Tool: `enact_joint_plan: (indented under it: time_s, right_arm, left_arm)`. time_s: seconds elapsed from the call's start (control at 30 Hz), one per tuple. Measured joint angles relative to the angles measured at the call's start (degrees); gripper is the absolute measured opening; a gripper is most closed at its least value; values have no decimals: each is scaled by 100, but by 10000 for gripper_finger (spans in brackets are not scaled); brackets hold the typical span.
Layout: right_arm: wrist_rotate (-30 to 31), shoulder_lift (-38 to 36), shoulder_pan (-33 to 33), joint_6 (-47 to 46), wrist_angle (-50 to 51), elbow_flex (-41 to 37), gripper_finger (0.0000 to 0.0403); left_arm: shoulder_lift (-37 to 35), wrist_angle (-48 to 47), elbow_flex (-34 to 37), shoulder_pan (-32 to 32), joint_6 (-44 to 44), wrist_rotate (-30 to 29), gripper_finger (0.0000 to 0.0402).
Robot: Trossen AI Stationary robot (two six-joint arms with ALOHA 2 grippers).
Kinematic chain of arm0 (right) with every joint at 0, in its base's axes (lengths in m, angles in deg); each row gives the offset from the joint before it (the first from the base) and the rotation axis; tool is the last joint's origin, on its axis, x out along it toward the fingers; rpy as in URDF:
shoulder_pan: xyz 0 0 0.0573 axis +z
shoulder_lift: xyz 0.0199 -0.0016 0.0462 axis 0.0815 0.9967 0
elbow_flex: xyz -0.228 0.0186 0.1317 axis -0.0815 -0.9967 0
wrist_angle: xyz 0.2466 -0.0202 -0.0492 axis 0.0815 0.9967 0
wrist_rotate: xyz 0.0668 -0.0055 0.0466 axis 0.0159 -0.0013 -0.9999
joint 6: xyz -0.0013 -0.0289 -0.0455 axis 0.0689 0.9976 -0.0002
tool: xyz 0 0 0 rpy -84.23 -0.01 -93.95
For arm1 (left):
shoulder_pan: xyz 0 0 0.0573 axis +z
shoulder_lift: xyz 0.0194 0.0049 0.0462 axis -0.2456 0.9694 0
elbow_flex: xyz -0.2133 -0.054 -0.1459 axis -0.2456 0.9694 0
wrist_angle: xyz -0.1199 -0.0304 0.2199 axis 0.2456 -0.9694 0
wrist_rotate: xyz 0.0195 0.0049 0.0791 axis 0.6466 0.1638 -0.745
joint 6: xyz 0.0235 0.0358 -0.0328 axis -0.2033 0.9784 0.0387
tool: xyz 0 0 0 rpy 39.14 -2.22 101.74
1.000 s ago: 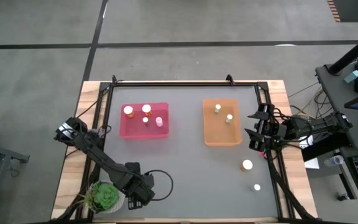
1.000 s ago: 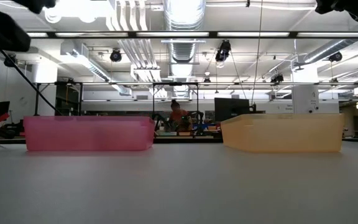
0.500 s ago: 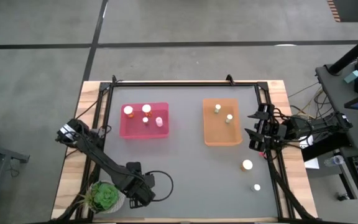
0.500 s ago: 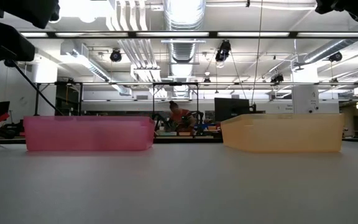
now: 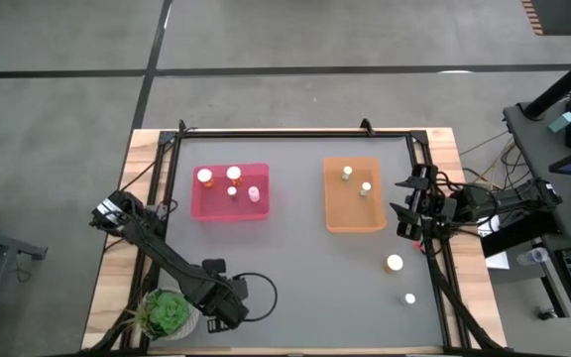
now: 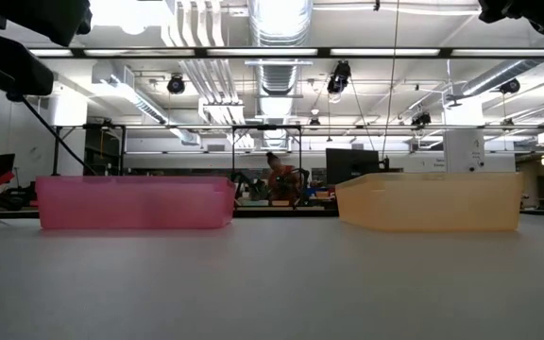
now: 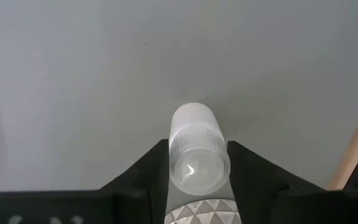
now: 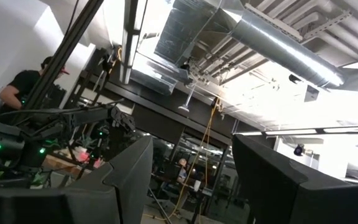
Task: Pick and place medicine bottles into bin by pill shape (circle, oval)
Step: Put the white pill into the orange bin
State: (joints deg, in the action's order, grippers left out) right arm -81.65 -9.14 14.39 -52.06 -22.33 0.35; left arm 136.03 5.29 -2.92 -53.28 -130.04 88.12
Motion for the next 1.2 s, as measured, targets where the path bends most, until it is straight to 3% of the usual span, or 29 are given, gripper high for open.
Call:
enact_joint_plan:
  time_s: [0.17, 0.4, 0.63, 0.93, 1.2]
  right_arm:
    - [-1, 0, -2, -2, 0, 0, 215]
    - [-2, 0, 0, -2, 0, 0, 215]
    - [-3, 0, 0, -2, 2, 0, 215]
    - [-5, 0, 0, 18, 0, 0, 215]
    - [-4, 0, -1, 52, -4, 0, 215]
  left_arm:
    - [-6, 24, -187, 46, 75, -181, 119]
    - [-261, 544, -801, 340, 964, -1402, 125]
    - [-855, 2091, -899, 826, 2364, -2066, 126]
    - [-1268, 3781, -842, 1325, 3950, -2125, 127]
    - [-1263, 4901, -835, 1575, 4906, -1749, 127]
